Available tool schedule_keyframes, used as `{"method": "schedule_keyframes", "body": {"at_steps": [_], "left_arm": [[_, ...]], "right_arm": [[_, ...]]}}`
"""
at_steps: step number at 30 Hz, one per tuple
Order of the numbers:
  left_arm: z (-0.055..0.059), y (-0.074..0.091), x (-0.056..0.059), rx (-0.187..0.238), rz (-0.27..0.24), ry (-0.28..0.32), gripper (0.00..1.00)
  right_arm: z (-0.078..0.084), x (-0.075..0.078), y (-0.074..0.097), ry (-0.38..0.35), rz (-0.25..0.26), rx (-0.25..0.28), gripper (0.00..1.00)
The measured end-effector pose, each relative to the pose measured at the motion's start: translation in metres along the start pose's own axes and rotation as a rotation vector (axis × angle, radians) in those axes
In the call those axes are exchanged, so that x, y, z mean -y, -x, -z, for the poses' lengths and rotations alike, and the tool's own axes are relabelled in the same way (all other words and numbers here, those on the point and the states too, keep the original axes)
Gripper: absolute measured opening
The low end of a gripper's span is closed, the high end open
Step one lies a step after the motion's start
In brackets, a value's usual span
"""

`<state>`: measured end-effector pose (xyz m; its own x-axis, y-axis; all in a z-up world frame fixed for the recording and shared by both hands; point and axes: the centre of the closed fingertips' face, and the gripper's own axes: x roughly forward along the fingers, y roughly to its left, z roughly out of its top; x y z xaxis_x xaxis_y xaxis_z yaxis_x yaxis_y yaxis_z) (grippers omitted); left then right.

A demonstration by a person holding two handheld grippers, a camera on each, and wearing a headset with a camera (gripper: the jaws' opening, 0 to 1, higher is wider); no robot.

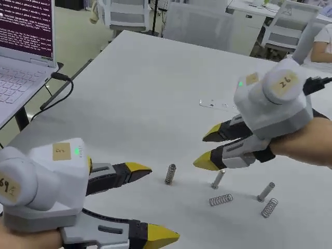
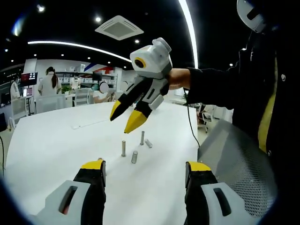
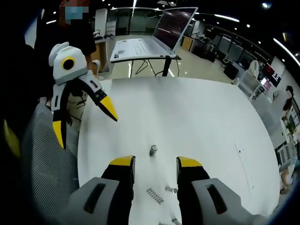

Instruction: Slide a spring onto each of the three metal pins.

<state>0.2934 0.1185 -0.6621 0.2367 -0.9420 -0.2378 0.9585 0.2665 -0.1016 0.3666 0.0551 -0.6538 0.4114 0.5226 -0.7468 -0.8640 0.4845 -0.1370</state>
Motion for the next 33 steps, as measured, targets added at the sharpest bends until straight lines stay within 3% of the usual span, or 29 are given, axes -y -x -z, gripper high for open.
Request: {"method": "schedule_keyframes", "body": {"at_steps": [10, 17, 33], "left_arm": [[-0.013, -0.004, 0.0, -0.002, -0.015, -0.016, 0.65], [-0.022, -0.005, 0.004, -0.006, -0.03, -0.022, 0.65], [-0.03, -0.012, 0.017, -0.024, -0.084, -0.002, 0.65]], "right_arm": [[0.006, -0.003, 0.041, -0.083, 0.062, 0.121, 0.33], [0.016, -0.005, 0.065, -0.118, 0.087, 0.171, 0.33], [0.061, -0.005, 0.106, -0.22, 0.137, 0.265, 0.35]]}}
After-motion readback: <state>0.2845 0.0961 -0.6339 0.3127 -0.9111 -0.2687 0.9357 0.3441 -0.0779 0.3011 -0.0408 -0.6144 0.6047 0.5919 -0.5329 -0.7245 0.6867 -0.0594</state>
